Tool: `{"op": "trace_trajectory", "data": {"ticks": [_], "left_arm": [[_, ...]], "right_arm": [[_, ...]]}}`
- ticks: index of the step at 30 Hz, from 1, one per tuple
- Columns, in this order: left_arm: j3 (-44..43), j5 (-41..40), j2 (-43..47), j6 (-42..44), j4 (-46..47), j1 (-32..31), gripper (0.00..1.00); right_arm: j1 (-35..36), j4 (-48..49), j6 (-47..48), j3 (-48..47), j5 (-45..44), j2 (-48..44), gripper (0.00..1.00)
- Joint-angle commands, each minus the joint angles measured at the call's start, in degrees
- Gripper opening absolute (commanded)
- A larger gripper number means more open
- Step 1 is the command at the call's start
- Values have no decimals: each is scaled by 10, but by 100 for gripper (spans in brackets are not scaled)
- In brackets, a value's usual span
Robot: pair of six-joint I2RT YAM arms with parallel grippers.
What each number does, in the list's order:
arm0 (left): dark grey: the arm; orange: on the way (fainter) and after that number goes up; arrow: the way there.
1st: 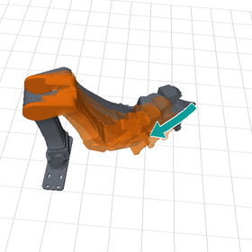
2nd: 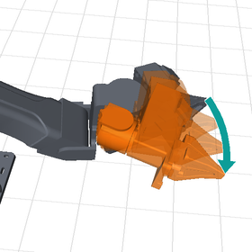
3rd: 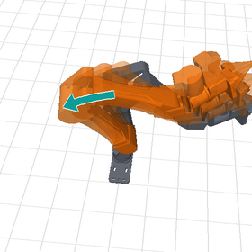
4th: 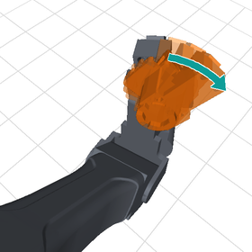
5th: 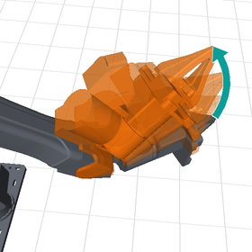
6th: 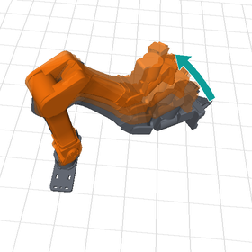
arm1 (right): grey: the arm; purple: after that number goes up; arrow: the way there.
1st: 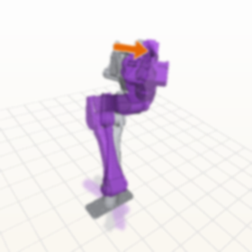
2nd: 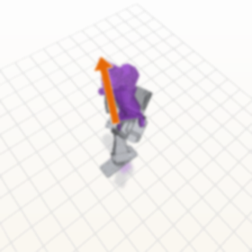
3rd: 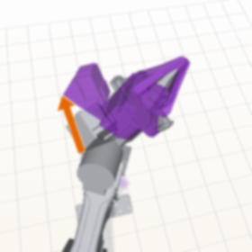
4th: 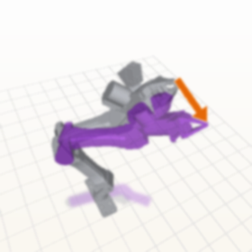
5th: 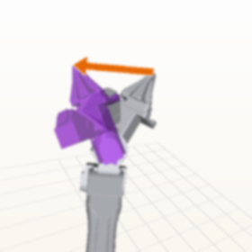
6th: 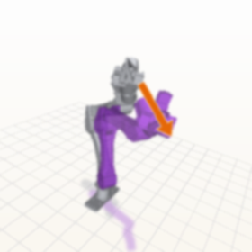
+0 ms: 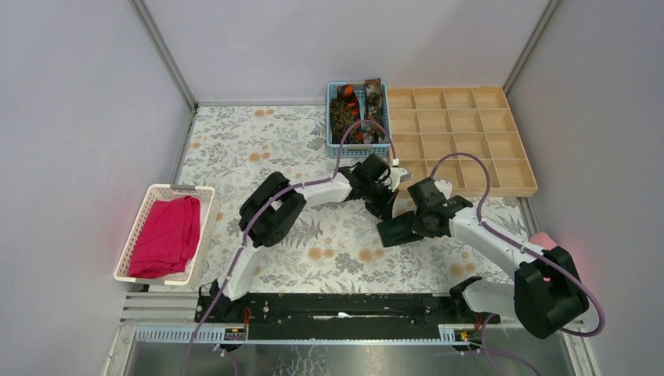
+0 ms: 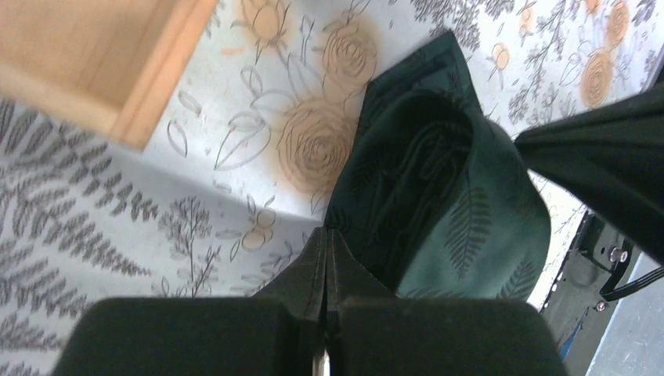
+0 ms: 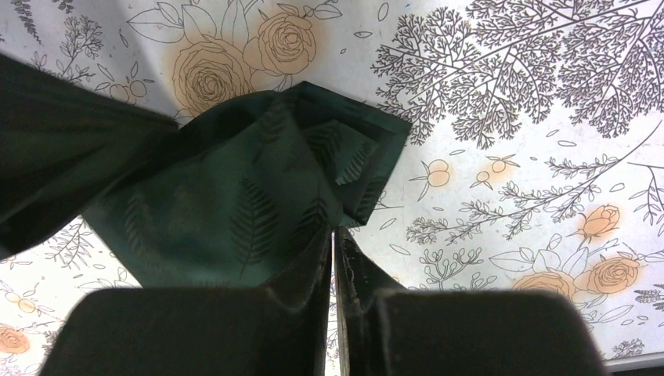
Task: Roll the ties
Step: Roll the tie at the center of the board.
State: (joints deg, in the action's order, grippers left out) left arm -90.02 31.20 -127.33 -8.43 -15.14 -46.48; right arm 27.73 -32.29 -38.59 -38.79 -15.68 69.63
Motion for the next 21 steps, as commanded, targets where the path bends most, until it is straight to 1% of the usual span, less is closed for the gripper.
{"op": "trace_trajectory", "data": {"ticks": [1,7,12,17,19,21], "left_arm": [[33,-26,26,-7,21,4,0],[30,-34,22,-19,36,22,0],[28,-38,30,-44,51,57,0],[33,-49,36,-52,61,69,0],[42,-44,35,-59,72,70,0],[51,-22,32,-71,91,70,0]], "right_arm": [[-5,21,16,-30,-18,20,10],[-5,22,24,-42,-22,31,10],[-5,0,20,-39,-22,-10,10],[-5,-4,12,-1,25,-45,10],[-5,-6,5,14,33,-59,7],[-4,-7,0,34,52,-73,5]]}}
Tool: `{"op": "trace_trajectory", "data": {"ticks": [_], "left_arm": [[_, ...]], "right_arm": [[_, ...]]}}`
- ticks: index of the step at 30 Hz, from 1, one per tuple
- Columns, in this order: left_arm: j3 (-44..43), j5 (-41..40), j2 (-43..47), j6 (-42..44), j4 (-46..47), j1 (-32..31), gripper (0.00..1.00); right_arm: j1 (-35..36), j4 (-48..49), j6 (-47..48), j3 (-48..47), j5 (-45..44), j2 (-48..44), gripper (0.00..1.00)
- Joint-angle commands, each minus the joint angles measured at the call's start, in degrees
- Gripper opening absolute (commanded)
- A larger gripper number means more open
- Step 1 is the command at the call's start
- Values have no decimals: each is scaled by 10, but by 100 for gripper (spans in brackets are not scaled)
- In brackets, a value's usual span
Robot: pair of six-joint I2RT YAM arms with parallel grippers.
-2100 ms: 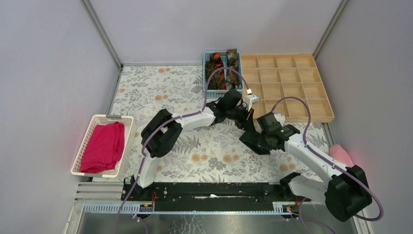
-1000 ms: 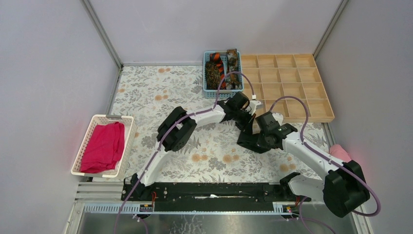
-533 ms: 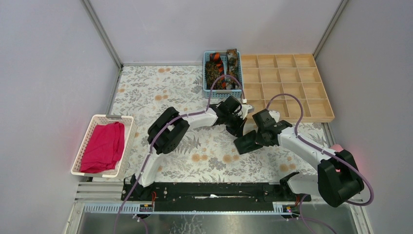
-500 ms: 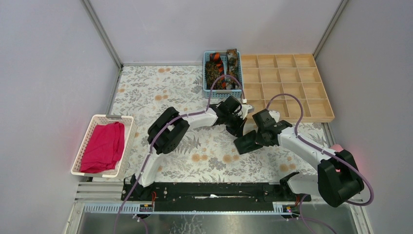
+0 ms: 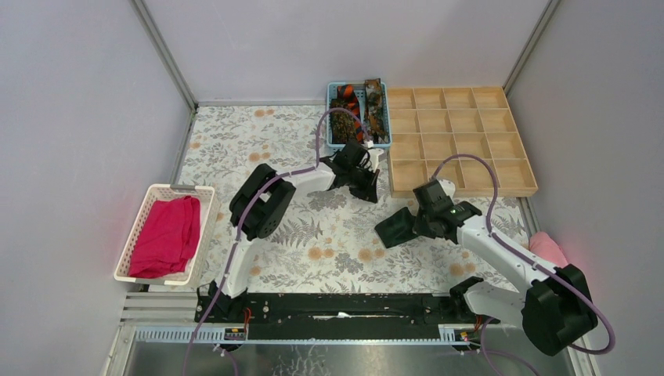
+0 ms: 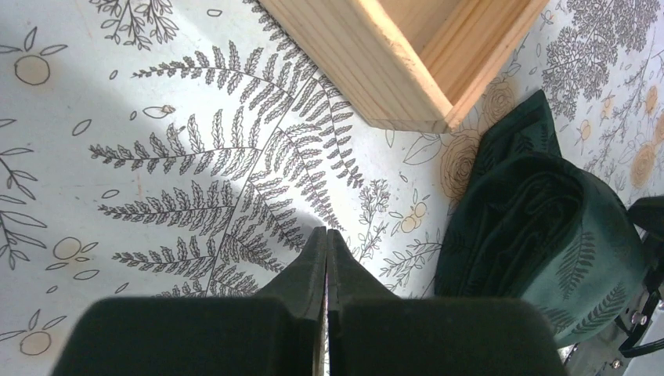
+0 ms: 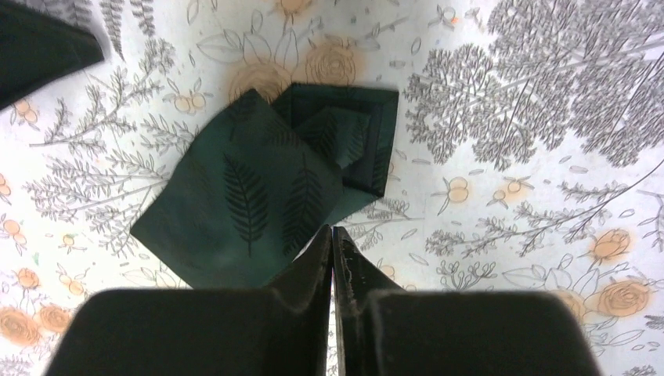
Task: Roll the ties
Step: Roll the tie at the center of the board.
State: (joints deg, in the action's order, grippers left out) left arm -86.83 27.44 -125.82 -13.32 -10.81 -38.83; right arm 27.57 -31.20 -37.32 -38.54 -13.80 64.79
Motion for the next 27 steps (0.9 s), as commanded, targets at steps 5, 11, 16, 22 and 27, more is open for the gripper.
{"op": "trace_trajectory", "data": {"ticks": [5,11,16,22,27], "left_arm": [[46,65,8,-59,104,-9,0],[53,70,4,-63,106,-22,0],[79,57,14,-59,106,-35,0],[121,51,32,-64,120,-38,0],[151,43,50,-65,121,-39,0]], "right_arm": [[-1,-12,-28,66,76,-52,4],[25,22,-52,97,119,-48,0],[119,58,-96,102,91,6,0],[146,93,-115,105,69,53,0],[145,90,-101,80,20,82,0]]}}
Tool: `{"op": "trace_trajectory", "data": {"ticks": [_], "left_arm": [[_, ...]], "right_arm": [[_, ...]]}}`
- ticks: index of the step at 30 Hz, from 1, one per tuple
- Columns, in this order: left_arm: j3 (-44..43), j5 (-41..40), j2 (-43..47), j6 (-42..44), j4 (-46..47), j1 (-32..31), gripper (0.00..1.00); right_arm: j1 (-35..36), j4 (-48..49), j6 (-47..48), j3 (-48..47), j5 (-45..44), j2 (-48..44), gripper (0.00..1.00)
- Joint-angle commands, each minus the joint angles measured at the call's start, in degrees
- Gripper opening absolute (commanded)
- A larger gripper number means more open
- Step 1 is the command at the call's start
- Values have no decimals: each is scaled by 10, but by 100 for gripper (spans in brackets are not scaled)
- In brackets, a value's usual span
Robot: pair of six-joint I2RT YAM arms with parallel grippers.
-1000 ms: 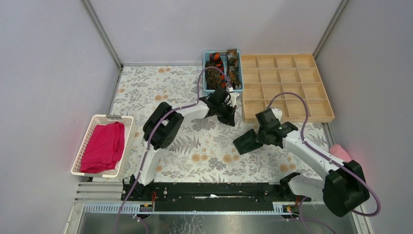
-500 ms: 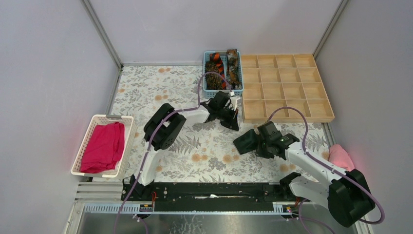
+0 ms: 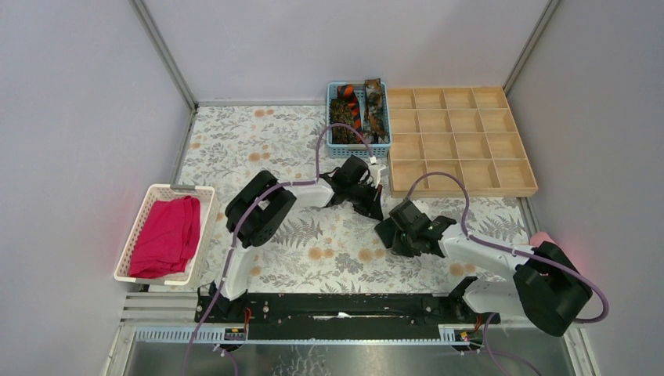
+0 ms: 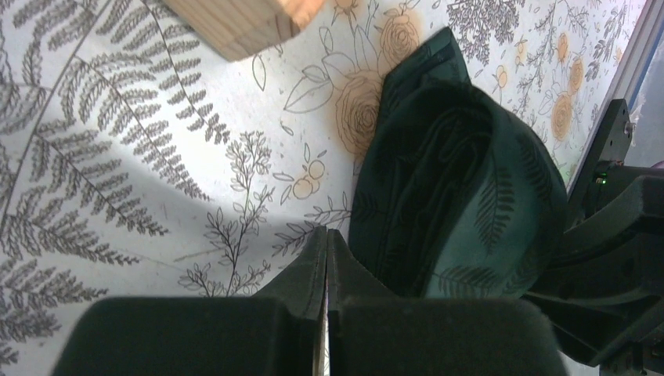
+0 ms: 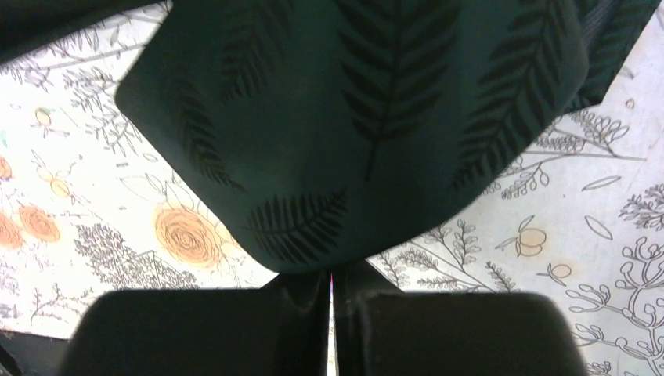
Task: Roll the ties
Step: Roll the tie at the center of the board.
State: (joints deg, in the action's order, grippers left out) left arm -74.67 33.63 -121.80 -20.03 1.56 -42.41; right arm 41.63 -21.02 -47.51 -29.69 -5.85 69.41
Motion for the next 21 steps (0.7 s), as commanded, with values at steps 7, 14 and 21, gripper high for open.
{"op": "trace_trajectory", "data": {"ticks": [7,14,21], "left_arm": [[29,-10,5,1,-4,-7,0],[27,1,5,5,-5,-12,0],[26,35,-6,8,-3,-15,0]], "right_arm": [[5,-1,21,-48,-86,86,0],[5,0,29,-71,-103,101,0],[5,44,39,-61,-103,111,0]]}}
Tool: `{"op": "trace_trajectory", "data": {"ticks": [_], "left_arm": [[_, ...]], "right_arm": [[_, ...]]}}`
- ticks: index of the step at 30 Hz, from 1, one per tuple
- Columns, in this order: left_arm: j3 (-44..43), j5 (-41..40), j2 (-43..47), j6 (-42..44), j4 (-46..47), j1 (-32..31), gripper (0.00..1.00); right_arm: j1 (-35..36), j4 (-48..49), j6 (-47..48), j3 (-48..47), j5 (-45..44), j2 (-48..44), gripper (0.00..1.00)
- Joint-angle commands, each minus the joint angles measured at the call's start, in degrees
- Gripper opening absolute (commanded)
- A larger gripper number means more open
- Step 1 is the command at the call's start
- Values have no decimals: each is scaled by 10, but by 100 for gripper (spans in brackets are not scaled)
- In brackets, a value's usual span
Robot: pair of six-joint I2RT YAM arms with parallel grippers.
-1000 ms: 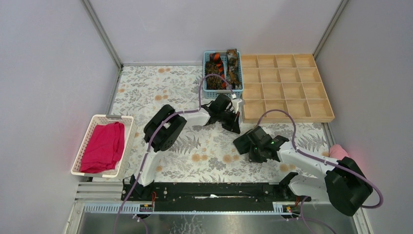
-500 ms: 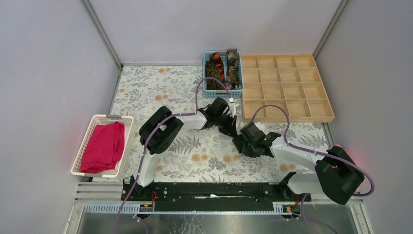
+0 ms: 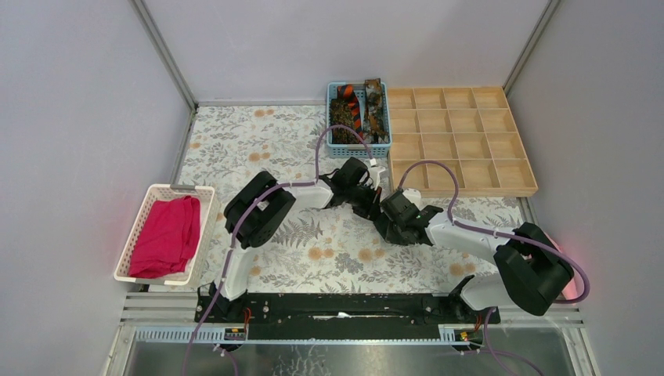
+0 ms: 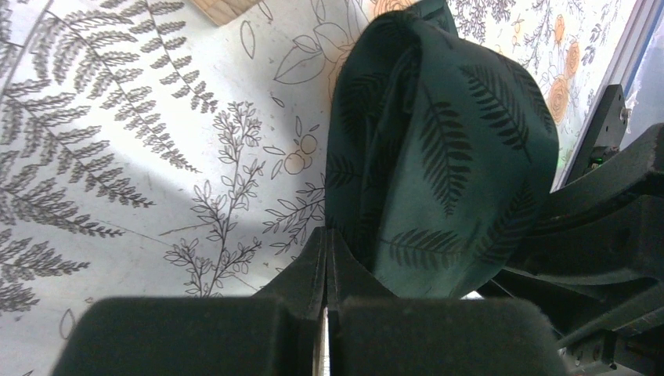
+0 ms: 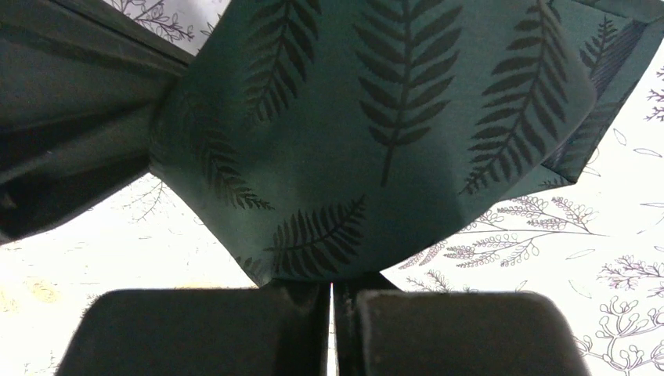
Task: Roll the ties
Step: Roll the tie at the center of the board.
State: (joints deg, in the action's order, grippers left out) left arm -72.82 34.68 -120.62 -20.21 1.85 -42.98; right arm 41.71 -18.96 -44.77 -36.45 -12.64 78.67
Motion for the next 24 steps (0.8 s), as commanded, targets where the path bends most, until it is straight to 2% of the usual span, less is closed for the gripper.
{"op": "trace_trajectory", "data": {"ticks": [1,5,8,12,15,20,24], "left_arm": [[6,29,-20,9,-5,-9,0],[0,21,-29,8,-4,-9,0],[-7,8,-33,11,-7,-6,0],[-14,-6,-36,20,-18,1,0],[-19,-7,-38,21,-18,11,0],[-45,-16,-42,29,-48,24,0],[-81,-60,-33,47,-97,27,0]], "right_arm": [[4,33,15,10,-31,20,0],[4,60,17,20,-9,23,0],[5,43,20,18,-19,12,0],[6,6,16,19,-25,-52,0],[6,-28,7,25,-18,-110,4],[6,-74,-28,59,-17,-191,23],[6,-81,-76,96,-3,-269,44]]}}
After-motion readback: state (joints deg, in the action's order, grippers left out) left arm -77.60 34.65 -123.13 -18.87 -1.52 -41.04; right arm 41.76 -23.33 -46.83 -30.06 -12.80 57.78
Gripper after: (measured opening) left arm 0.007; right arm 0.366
